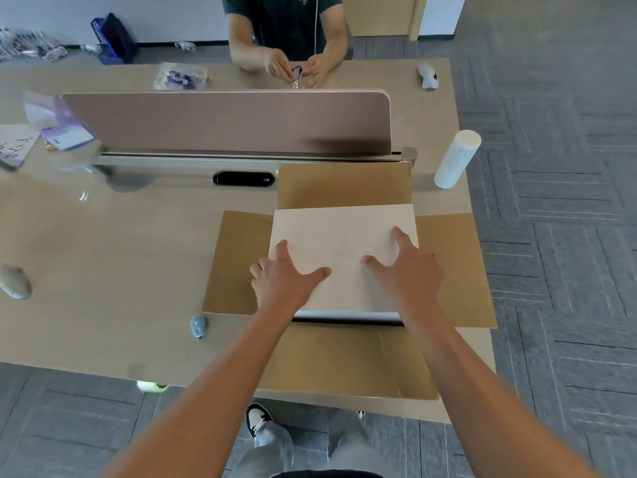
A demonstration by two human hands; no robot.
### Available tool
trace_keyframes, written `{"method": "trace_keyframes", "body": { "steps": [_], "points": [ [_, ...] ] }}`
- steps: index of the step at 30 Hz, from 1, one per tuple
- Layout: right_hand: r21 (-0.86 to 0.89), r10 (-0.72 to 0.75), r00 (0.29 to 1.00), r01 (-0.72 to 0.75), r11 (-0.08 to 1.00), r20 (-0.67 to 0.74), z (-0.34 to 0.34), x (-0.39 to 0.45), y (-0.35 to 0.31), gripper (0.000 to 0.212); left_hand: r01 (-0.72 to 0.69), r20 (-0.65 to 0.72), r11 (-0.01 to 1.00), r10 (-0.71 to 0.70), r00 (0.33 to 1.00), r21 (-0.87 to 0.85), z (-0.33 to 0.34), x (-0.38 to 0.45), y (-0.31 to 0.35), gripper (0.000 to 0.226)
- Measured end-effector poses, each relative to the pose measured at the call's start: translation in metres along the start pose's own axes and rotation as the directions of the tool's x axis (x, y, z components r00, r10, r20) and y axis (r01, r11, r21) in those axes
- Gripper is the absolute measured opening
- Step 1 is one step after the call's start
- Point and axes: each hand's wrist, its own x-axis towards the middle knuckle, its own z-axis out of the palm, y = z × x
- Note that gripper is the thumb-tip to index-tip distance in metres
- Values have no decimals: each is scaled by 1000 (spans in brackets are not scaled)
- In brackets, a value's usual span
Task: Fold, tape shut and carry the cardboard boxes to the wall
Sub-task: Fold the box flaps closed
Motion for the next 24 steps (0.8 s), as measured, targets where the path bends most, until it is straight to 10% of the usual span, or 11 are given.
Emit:
{"method": "trace_keyframes", "body": {
  "steps": [24],
  "points": [
    [-54, -45, 959, 31, 998, -280, 72, -14, 28, 59, -71, 6, 989, 71, 997, 131, 47, 9, -11, 97]
  ]
}}
